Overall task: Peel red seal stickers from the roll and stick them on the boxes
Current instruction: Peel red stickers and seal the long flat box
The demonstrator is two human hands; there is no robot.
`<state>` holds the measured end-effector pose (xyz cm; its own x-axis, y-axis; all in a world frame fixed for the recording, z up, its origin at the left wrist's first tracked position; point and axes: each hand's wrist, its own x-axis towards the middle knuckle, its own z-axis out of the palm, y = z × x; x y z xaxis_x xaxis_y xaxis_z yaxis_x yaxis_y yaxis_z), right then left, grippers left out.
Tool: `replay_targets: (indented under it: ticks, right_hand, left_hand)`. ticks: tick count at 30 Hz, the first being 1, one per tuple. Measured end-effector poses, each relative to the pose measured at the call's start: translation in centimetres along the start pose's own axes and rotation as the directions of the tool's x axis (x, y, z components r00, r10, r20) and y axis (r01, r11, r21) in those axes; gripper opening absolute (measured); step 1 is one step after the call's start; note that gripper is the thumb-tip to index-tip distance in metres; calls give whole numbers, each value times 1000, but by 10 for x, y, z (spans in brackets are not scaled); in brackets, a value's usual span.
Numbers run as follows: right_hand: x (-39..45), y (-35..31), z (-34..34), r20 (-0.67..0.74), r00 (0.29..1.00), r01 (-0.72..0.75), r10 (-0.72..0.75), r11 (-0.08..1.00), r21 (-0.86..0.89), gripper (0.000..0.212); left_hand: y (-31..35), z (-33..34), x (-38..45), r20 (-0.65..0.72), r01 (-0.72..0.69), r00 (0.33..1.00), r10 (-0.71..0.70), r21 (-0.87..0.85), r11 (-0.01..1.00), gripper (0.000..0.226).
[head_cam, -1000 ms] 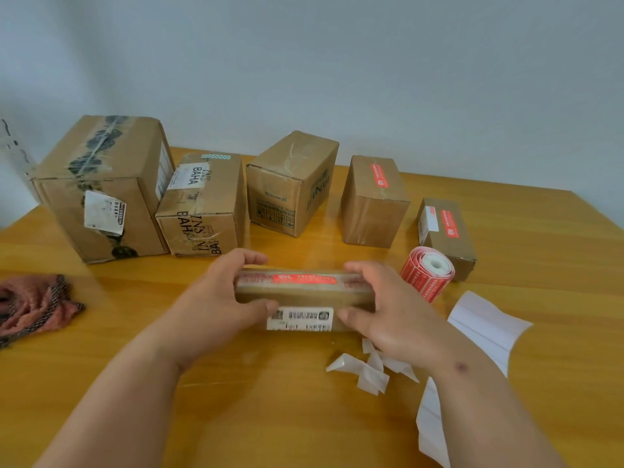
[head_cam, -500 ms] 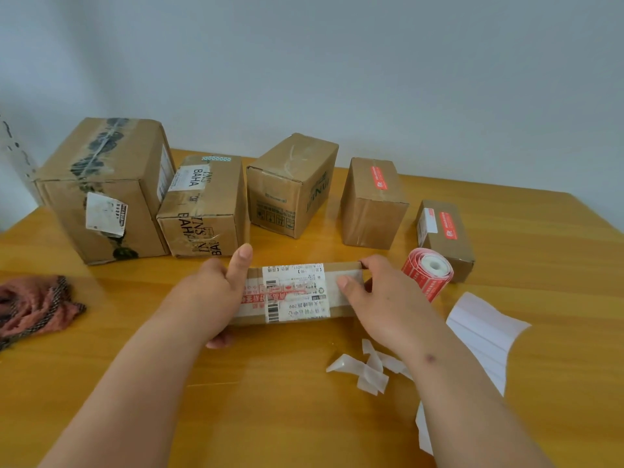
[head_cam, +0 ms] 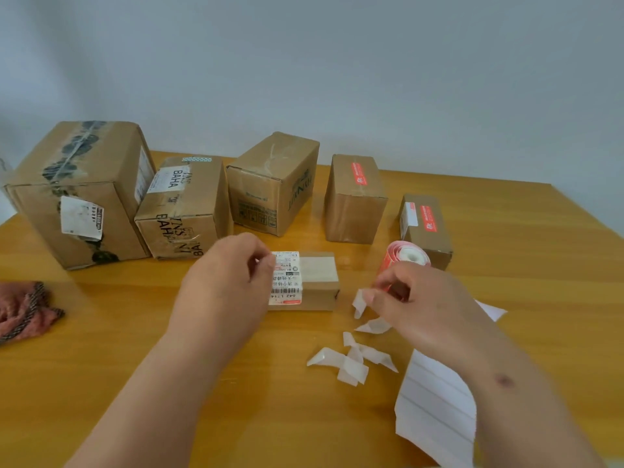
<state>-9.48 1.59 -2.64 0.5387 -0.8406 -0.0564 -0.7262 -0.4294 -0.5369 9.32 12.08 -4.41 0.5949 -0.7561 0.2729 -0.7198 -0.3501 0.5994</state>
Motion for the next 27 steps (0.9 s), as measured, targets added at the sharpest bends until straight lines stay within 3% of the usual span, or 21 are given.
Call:
replay_targets:
  ticks: [3, 6, 8, 12, 14, 18, 21, 25, 27]
  right_hand:
    - [-23, 6, -13, 233, 972, 5, -14, 999, 41, 37]
    - [-46, 11, -15, 469, 882, 53, 30, 985, -162, 59]
    - [-57, 16, -9, 493, 868, 119, 59, 939, -323, 53]
    - [-62, 31, 0, 366, 930, 80, 40, 948, -308, 8]
    - [-60, 37, 0, 270, 963, 52, 15, 970, -238, 6]
    - [-59, 36, 2, 79, 992, 100, -94, 992, -72, 6]
    - [-59, 32, 4, -12, 985, 174, -174, 984, 36, 14]
    - [-63, 38, -7, -149, 985, 135, -92, 941, 312, 20]
    - [-64, 45, -13, -165, 986, 96, -28, 900, 425, 18]
  left_hand:
    - [23, 13, -14, 151, -37, 987, 58, -139, 990, 16]
    - [33, 30, -26, 221, -37, 972, 74, -168, 985, 16]
    - [34, 37, -31, 245, -20, 967, 66, -187, 982, 16]
    - [37, 42, -42, 299, -3, 951, 79, -248, 969, 15]
    - [40, 41, -49, 351, -12, 930, 113, -277, 961, 17]
    - [54, 42, -62, 483, -102, 840, 247, -306, 946, 45]
    - [63, 48, -66, 465, -110, 839, 282, -363, 925, 33]
    - [60, 52, -65, 440, 88, 881, 174, -513, 854, 15]
    - [59, 51, -65, 450, 222, 887, 105, -614, 757, 12]
